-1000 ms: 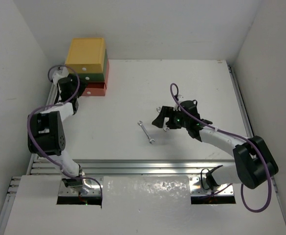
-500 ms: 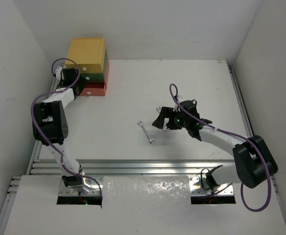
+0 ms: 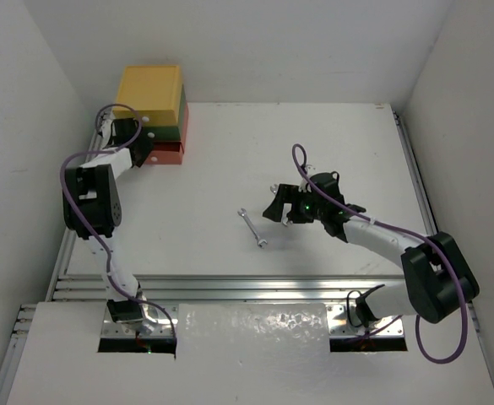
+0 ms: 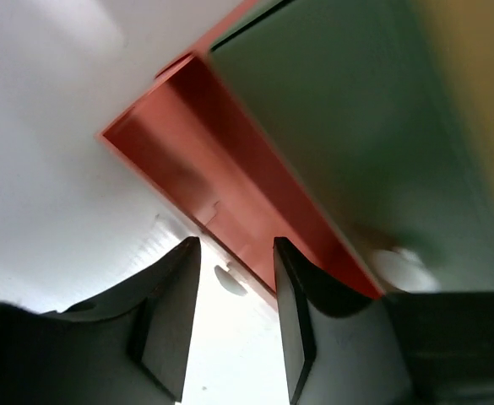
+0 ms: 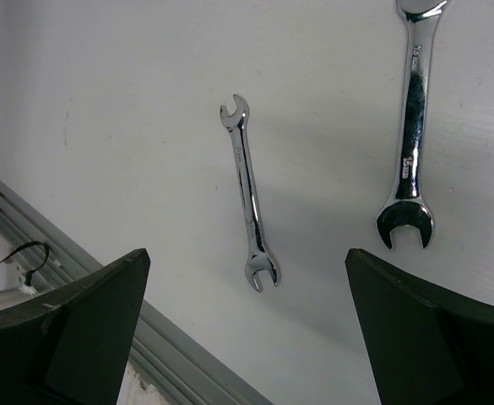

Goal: Sort the tools into containers

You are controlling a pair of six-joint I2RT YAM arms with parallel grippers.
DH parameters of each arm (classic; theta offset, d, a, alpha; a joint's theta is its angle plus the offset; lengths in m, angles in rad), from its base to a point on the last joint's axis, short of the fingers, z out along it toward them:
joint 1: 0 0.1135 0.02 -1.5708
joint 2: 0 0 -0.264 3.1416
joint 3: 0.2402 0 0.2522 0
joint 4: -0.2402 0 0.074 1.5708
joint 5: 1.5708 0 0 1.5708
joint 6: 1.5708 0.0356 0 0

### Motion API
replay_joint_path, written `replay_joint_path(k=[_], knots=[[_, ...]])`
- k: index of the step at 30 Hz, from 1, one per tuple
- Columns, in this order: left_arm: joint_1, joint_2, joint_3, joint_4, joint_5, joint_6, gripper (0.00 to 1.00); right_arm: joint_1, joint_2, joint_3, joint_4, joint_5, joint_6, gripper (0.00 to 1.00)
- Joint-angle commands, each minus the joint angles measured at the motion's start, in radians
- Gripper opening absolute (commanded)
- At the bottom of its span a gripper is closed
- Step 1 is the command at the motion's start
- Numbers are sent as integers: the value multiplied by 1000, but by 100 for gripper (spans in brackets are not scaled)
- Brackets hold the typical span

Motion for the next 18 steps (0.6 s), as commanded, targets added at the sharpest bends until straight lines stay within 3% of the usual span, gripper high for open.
replay_joint_path(k=[1, 4, 7, 18], knots=[[1, 15, 25, -18, -6, -9, 37, -3, 5, 41, 34, -9, -13, 99], [1, 4, -8, 3, -3, -15, 35, -3, 5, 41, 34, -12, -11, 99], [3, -22, -25, 0, 3, -18, 17, -3, 1, 38, 34, -11, -11, 99], [1, -186, -214, 86, 26, -41, 18, -3, 4, 35, 42, -26, -3, 99]])
